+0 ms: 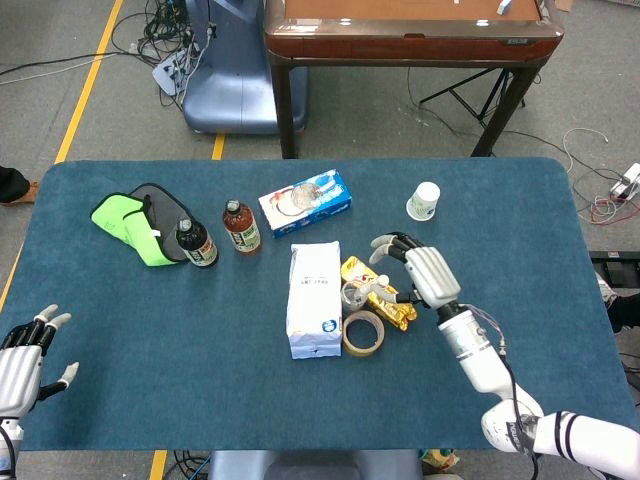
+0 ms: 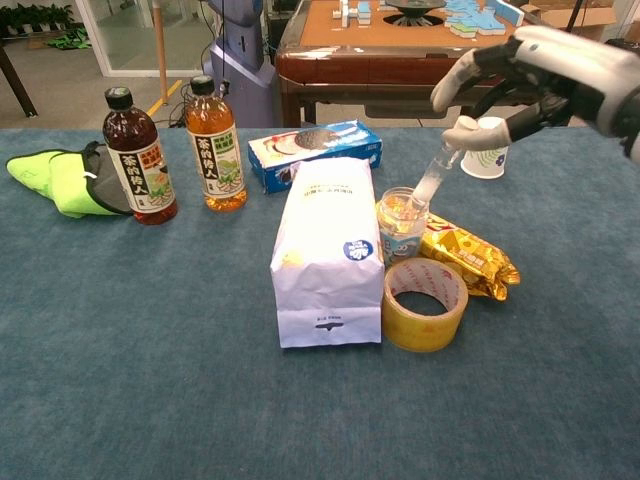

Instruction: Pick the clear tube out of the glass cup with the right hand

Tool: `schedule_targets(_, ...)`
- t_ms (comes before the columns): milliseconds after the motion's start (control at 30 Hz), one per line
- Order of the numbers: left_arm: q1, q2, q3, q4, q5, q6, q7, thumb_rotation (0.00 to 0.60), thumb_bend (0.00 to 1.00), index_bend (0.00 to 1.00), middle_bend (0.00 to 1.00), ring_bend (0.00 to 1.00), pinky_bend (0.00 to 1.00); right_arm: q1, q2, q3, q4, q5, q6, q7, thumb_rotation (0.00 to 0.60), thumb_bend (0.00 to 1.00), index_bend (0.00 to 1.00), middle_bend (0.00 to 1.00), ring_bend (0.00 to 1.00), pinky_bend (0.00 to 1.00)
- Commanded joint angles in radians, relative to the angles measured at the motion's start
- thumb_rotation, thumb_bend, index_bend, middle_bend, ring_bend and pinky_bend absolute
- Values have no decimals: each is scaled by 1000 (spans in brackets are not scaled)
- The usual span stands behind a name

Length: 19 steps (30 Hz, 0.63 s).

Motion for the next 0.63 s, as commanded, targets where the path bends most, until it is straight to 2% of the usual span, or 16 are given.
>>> schedule_targets(33,-3,-1,-3,1,1,-1,2,600,297,181,86,165,140,-66,82,-23,-50,-37,85,-73,600,331,432,297,187,271)
schedule_targets(233,-11,-11,-11,6,3,2,7,600,296,181,86,165,141,-170,215,-94,-135,-23,157,-252,600,331,433,305,187,271)
schedule_targets(333,-13,-18,-13,8,8,8,15,600,297,181,86,165,140,-224,269,-128,-184,-5,186,-296,600,332,432,305,187,271)
schedule_targets(633,-27,-30,-18,0,20,8,33,600,297,181,86,165,141,-370,338,-184,-238,0,320,-318,600,331,432,305,188,271)
